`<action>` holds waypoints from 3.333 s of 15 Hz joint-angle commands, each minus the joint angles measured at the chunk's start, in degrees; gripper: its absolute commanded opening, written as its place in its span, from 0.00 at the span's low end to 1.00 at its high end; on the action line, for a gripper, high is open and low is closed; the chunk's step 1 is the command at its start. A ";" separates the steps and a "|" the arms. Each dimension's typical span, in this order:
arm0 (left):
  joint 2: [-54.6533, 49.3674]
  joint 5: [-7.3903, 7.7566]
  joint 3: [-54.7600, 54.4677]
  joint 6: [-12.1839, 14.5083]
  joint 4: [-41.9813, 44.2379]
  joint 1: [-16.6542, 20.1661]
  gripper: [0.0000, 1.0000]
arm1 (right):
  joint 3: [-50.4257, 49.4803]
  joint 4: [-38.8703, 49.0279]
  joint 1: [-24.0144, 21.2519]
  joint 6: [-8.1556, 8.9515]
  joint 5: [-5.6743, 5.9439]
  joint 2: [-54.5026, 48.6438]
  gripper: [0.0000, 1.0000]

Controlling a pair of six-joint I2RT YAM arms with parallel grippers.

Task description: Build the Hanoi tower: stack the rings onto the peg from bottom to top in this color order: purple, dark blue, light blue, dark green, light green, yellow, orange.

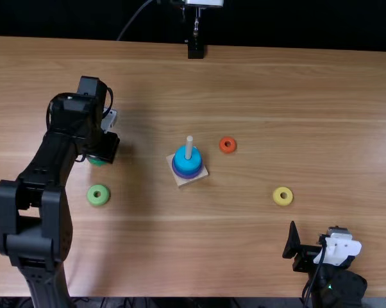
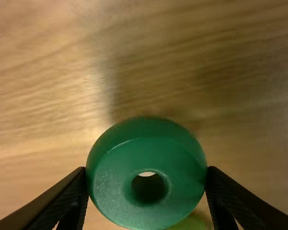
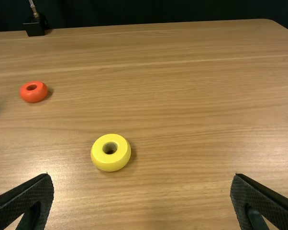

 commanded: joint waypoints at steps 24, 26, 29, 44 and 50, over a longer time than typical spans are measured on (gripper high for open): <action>-23.43 3.35 0.24 -23.05 6.61 -18.00 0.00 | -6.04 -3.41 -0.47 0.12 -0.08 -0.69 1.00; -22.82 3.35 0.59 -23.16 6.40 -19.32 0.00 | -6.04 -3.41 -0.47 0.12 -0.08 -0.69 1.00; -19.92 3.35 4.63 -23.16 6.29 -22.04 0.00 | -6.04 -3.41 -0.47 0.12 -0.08 -0.69 1.00; -10.86 3.35 14.48 -26.74 0.92 -26.96 0.00 | -6.04 -3.41 -0.47 0.12 -0.08 -0.69 1.00; -8.32 3.35 15.97 -26.74 0.60 -28.28 0.00 | -6.04 -3.41 -0.47 0.12 -0.08 -0.69 1.00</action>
